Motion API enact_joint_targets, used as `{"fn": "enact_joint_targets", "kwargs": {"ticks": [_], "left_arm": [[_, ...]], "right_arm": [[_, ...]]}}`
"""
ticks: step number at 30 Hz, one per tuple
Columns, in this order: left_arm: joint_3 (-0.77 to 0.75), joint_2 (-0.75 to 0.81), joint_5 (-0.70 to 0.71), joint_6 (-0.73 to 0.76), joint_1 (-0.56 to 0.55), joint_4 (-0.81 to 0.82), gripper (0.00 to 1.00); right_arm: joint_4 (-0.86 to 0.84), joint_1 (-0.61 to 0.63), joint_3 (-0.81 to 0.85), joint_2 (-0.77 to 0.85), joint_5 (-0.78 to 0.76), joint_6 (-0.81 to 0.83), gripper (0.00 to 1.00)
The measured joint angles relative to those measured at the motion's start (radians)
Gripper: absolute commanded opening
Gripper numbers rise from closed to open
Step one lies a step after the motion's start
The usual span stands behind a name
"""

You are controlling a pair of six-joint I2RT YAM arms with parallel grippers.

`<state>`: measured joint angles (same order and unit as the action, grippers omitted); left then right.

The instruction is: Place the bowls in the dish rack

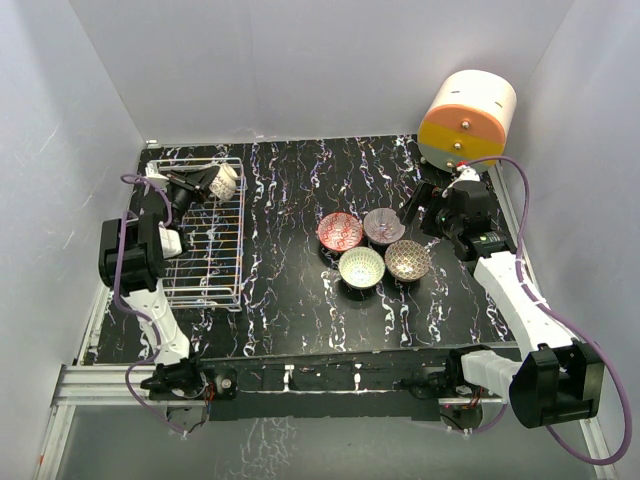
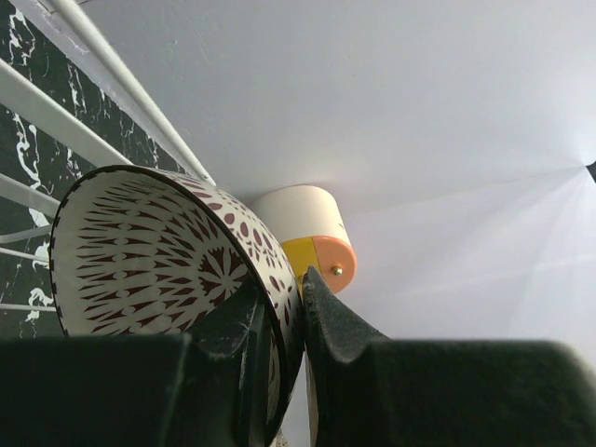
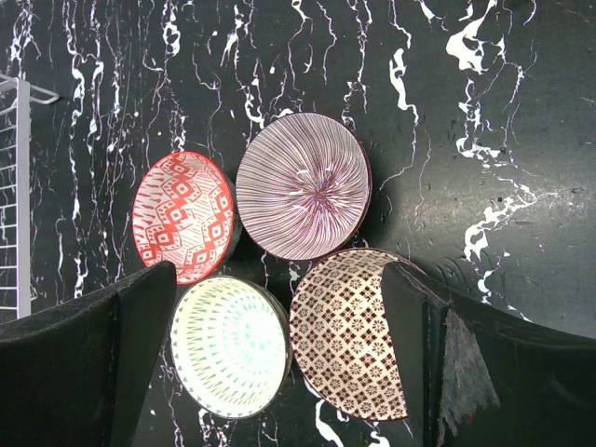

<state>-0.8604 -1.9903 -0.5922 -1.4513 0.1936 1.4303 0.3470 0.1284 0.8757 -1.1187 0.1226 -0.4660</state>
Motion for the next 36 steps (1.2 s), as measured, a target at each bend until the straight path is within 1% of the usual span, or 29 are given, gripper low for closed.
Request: {"fn": "enact_joint_targets", "kwargs": {"ticks": [3, 7, 22, 25, 31, 36], "left_arm": [[-0.021, -0.047, -0.01, -0.027, 0.0, 0.023, 0.0], [-0.024, -0.085, -0.019, -0.042, 0.0, 0.006, 0.0], [-0.036, -0.056, -0.021, -0.02, 0.003, -0.105, 0.0], [-0.036, -0.051, -0.018, -0.019, 0.007, -0.12, 0.07], [-0.034, -0.047, -0.018, -0.014, 0.019, -0.13, 0.27], [-0.008, -0.052, -0.018, -0.014, 0.035, -0.131, 0.4]], "right_arm": [[0.0, 0.0, 0.0, 0.0, 0.0, 0.0, 0.96], [0.0, 0.0, 0.0, 0.0, 0.0, 0.0, 0.96], [0.0, 0.0, 0.001, 0.0, 0.0, 0.001, 0.96], [0.001, 0.0, 0.001, 0.0, 0.0, 0.001, 0.96], [0.001, 0.0, 0.001, 0.0, 0.0, 0.001, 0.96], [0.001, 0.0, 0.001, 0.0, 0.0, 0.001, 0.96]]}}
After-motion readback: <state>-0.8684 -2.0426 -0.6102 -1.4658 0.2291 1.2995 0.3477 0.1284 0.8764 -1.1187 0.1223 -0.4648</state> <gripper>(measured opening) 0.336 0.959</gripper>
